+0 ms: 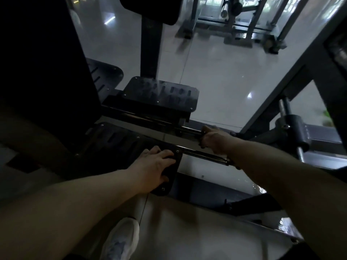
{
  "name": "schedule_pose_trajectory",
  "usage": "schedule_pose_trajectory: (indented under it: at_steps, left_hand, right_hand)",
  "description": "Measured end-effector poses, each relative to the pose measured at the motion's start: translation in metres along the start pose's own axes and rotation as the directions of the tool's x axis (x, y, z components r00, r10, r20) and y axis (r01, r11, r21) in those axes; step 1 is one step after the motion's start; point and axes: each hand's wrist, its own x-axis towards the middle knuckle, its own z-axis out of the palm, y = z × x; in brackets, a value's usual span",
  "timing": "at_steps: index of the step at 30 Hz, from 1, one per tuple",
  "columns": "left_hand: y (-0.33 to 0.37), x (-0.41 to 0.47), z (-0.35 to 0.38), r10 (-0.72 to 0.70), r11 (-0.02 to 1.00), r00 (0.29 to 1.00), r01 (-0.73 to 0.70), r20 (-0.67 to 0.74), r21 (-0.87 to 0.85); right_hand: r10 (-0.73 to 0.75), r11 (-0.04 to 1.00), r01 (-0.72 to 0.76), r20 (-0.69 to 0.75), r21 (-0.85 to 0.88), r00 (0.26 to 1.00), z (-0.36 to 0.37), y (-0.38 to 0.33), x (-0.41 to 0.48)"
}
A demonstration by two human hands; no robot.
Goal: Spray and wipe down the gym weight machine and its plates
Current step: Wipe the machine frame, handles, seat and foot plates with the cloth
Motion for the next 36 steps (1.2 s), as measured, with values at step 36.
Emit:
schedule_pose_trajectory:
  at_steps: [36]
  left_hand:
    - [0.011,-0.026,-0.014,-0.046,0.962,0.989,0.006,0.137,0.274]
  right_hand:
    - [0.561,0.810,-0.561,0.053,0.171,0.826,0.001,-0.090,-0.062]
